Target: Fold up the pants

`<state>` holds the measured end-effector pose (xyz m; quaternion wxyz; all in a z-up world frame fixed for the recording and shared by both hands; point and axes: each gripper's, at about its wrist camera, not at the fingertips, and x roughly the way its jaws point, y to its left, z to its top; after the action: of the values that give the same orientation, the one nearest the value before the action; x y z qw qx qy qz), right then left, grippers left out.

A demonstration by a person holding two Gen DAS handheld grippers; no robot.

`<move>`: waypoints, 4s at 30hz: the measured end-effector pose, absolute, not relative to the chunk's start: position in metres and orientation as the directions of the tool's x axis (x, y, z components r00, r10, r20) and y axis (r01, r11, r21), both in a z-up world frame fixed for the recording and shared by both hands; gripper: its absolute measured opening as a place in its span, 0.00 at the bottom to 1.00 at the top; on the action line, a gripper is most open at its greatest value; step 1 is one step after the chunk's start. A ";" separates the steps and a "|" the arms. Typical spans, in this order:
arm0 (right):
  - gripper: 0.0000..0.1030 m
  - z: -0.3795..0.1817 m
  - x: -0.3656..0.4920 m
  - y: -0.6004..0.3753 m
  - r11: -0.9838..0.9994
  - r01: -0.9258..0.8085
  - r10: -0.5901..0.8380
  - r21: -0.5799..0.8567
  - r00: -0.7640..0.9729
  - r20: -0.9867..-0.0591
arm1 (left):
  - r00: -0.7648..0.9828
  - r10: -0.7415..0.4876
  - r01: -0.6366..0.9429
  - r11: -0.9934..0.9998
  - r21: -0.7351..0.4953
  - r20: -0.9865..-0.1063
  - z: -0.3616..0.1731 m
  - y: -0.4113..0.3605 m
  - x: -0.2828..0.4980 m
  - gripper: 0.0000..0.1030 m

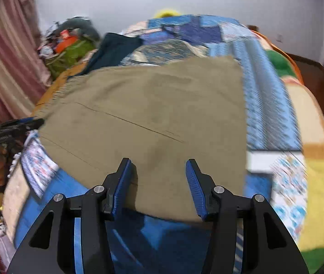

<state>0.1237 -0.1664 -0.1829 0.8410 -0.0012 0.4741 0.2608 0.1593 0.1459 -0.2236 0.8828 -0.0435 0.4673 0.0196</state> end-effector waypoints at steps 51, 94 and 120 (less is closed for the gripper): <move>0.51 -0.183 0.359 -0.176 0.915 -0.346 0.366 0.206 0.498 -0.786 | 0.454 0.055 -0.098 0.995 0.011 -0.889 -0.226 0.186 0.326 0.74; 0.48 -0.114 0.284 -0.086 0.729 -0.631 0.592 0.263 0.390 -0.705 | 0.554 -0.019 -0.075 0.994 -0.073 -0.832 -0.181 0.164 0.315 0.84; 0.58 -0.198 0.232 -0.085 0.695 -0.665 0.490 0.274 0.159 -0.857 | 0.419 0.014 -0.002 1.000 0.014 -0.908 -0.242 0.154 0.280 0.87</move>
<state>0.2325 -0.0848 -0.1983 0.7567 -0.0836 0.5242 0.3817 0.2801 0.1541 -0.2421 0.8423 0.0056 0.5389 0.0046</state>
